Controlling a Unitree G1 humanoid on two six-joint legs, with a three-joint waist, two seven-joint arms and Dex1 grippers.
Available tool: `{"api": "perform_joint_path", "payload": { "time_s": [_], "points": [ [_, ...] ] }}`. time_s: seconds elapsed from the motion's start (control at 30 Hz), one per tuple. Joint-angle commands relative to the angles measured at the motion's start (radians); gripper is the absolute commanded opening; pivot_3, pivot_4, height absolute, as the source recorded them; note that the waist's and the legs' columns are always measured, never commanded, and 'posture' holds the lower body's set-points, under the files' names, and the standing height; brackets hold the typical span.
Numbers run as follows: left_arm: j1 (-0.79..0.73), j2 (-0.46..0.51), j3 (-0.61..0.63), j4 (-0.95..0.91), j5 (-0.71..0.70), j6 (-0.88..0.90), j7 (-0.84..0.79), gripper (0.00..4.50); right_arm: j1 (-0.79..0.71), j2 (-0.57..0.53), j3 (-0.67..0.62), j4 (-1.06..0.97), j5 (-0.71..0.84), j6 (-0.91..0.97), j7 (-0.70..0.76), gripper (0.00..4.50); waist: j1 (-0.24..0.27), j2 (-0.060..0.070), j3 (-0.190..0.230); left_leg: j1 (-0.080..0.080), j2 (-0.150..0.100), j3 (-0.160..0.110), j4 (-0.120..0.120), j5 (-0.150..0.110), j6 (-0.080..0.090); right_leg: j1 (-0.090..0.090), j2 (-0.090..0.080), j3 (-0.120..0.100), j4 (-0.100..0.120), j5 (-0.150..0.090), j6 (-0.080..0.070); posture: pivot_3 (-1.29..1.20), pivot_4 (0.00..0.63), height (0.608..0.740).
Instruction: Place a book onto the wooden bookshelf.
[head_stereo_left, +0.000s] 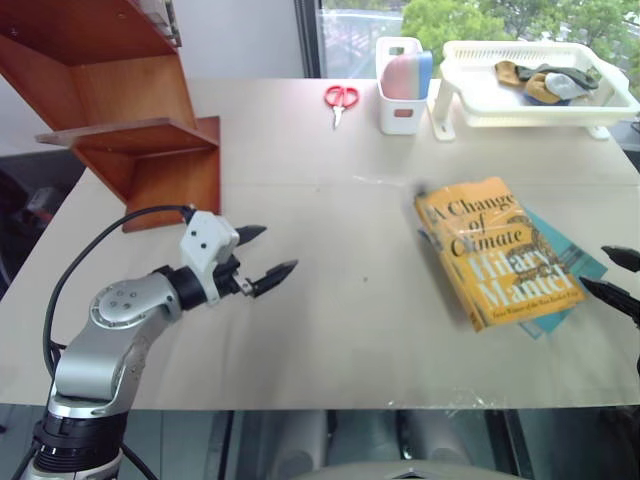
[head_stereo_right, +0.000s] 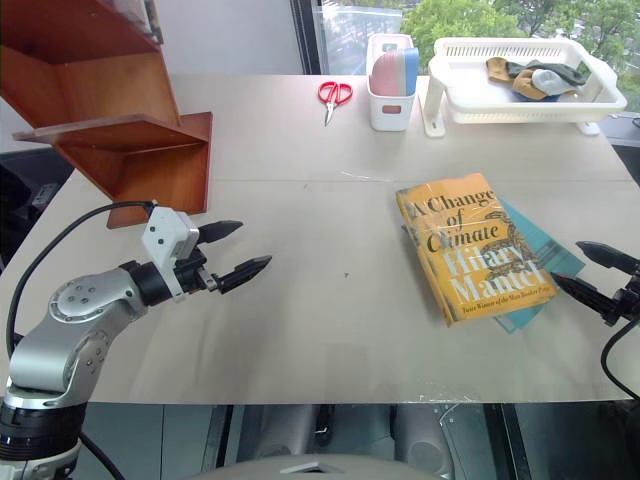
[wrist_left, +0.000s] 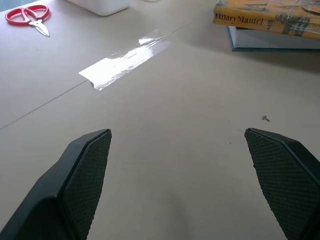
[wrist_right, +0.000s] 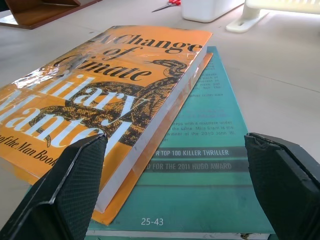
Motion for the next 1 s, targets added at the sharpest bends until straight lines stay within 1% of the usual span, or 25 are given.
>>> {"api": "perform_joint_path", "payload": {
  "time_s": [0.03, 0.73, 0.8, 0.9, 1.0],
  "points": [
    [-0.003, -0.001, 0.013, -0.037, -0.016, -0.004, 0.005, 4.48, 0.002, -0.013, -0.021, -0.021, 0.016, -0.004, 0.002, 4.50, 0.000, 0.000, 0.000, 0.000, 0.000, 0.000, 0.000, 0.000, 0.000, 0.000, 0.000, 0.000, 0.000, 0.000, 0.000, 0.00, 0.150, 0.740],
    [0.019, 0.000, 0.016, -0.048, -0.023, -0.009, 0.002, 4.48, -0.042, -0.020, -0.013, 0.030, -0.007, -0.017, -0.011, 4.50, 0.000, 0.000, 0.000, 0.000, 0.000, 0.000, 0.000, 0.000, 0.000, 0.000, 0.000, 0.000, 0.000, 0.000, 0.000, 0.00, 0.150, 0.740],
    [0.020, 0.003, 0.018, -0.050, -0.026, -0.010, -0.002, 4.48, -0.065, -0.010, -0.021, 0.048, -0.018, -0.012, -0.086, 4.50, -0.001, 0.000, 0.000, 0.000, 0.000, 0.000, 0.000, 0.000, 0.000, 0.000, 0.000, 0.000, 0.000, 0.000, 0.000, 0.00, 0.150, 0.740],
    [0.016, 0.013, 0.027, -0.052, -0.056, 0.006, -0.027, 4.48, -0.088, 0.000, -0.031, 0.057, -0.011, 0.011, -0.150, 4.50, -0.001, 0.000, 0.000, 0.000, 0.000, 0.000, 0.000, 0.000, 0.000, 0.000, 0.000, 0.000, 0.000, 0.000, 0.000, 0.00, 0.150, 0.740],
    [0.002, 0.028, 0.063, -0.069, -0.163, 0.026, -0.100, 4.48, -0.119, 0.004, -0.024, 0.080, -0.026, 0.028, -0.234, 4.50, -0.001, 0.000, 0.000, 0.000, 0.000, 0.000, 0.000, 0.000, 0.000, 0.000, 0.000, 0.000, 0.000, 0.000, 0.000, 0.00, 0.150, 0.740]
  ]
}}
